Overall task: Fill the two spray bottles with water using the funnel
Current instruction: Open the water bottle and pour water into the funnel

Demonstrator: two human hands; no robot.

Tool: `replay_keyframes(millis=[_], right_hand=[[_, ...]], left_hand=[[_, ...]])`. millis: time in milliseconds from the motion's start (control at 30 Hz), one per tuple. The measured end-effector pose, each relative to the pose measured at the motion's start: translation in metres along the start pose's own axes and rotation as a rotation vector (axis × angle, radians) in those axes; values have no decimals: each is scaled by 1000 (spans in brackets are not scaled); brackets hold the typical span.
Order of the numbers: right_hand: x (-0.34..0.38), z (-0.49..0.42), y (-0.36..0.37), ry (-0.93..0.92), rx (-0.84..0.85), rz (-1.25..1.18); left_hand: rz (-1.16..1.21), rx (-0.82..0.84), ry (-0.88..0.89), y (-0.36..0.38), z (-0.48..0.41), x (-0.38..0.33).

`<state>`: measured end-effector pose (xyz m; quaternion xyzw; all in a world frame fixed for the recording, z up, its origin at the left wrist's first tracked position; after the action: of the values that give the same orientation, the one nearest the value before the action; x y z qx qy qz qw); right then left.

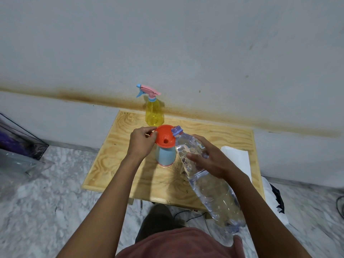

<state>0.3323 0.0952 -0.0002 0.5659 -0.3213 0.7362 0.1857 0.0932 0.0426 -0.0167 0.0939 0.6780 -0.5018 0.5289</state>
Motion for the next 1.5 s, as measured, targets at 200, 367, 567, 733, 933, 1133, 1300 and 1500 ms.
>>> replay_keyframes(millis=[200,367,567,733,933,1133,1300,1500], right_hand=[[-1,-3,0,3,7,10],[2,-3,1,5,14,8],[9,-1,3,4,28,-15],[10,-3,2,19,33,-19],[7,-5,2,39,51,-27],[6,-7,1,37,55,8],[6,-8,2,35,53,19],[4,-8,3,35,55,8]], left_hand=[[-3,3,-7,1,-1,3],[0,3,-8,2,-1,3],[11,5,-10,2,-2,4],[10,9,-10,2,-3,4],[18,3,-14,2,-2,4],[31,2,-20,2,-3,5],[23,3,-17,2,-3,5],[20,3,-15,2,-4,6]])
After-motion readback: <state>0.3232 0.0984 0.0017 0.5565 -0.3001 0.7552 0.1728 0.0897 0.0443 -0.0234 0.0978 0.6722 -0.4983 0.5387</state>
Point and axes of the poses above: each hand's wrist, its own z-axis away from the middle knuckle, its own y-axis out of the palm, x = y × z, the point moved 10 cm from there along -z, towards the middle knuckle, and after that the axes turned 8 degrees about -z, right-handed, at the moved point
